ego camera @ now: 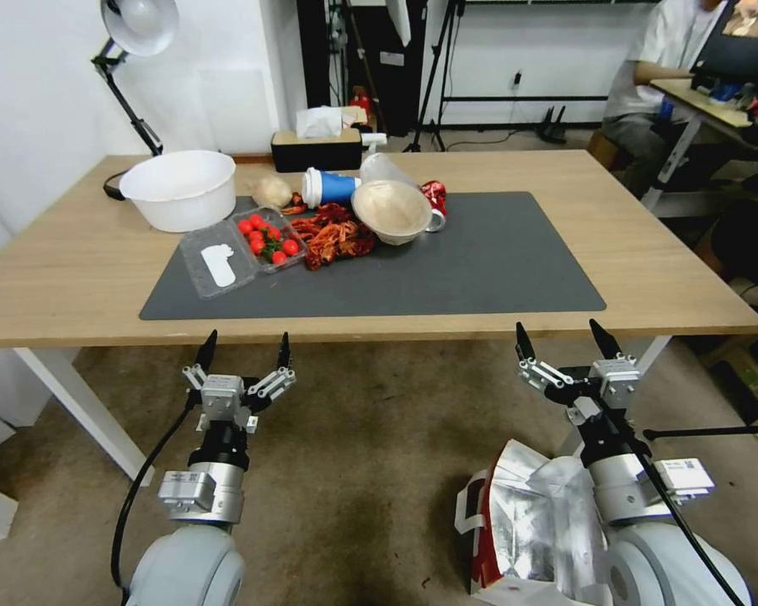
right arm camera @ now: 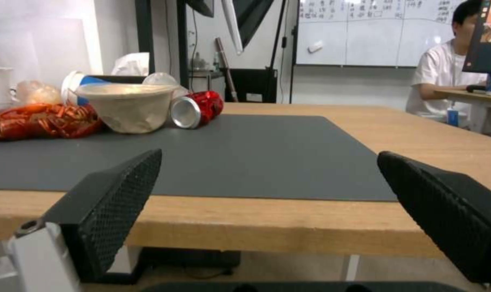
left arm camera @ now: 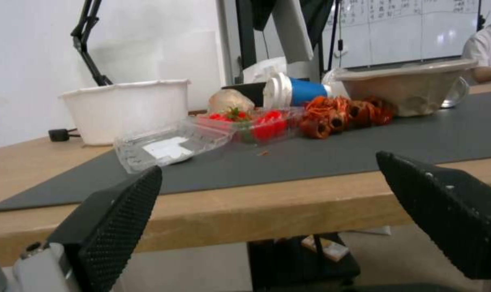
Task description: Pick up the food delivery bag from the floor and place it on the table.
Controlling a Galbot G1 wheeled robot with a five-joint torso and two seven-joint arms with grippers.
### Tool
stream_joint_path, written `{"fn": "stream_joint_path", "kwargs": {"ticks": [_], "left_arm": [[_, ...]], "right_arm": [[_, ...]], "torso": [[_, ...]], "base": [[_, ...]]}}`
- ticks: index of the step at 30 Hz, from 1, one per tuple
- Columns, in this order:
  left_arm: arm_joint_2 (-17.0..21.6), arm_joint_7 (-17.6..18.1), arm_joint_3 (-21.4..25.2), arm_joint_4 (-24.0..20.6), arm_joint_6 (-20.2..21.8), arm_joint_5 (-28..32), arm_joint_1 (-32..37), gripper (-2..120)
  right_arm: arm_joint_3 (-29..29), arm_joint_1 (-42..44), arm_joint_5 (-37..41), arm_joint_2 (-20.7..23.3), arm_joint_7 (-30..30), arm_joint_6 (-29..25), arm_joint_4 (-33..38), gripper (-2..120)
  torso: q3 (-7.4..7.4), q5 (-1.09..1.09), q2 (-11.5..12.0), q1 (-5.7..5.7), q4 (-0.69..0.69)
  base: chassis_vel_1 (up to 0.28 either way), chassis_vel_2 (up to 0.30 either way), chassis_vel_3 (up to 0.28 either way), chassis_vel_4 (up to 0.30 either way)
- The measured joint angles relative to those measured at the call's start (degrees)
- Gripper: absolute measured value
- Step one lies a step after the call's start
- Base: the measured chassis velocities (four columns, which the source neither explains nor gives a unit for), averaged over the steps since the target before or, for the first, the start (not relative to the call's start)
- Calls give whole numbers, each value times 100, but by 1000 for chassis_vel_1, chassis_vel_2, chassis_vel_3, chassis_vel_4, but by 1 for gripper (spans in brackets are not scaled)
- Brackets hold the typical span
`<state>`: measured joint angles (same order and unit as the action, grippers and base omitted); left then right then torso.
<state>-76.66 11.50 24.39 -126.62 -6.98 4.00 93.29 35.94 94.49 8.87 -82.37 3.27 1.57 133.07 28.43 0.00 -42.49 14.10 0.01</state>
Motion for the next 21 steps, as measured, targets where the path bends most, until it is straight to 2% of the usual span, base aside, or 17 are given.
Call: {"fn": "stream_joint_path", "kwargs": {"ticks": [21], "left_arm": [[-76,31,-10,50,-9,-31,39,99]], "right_arm": [[18,36,21,27,24,-22,-5,100]], "torso": [[-312,0,526,-215,0]], "base": [[0,0,0,0]]}}
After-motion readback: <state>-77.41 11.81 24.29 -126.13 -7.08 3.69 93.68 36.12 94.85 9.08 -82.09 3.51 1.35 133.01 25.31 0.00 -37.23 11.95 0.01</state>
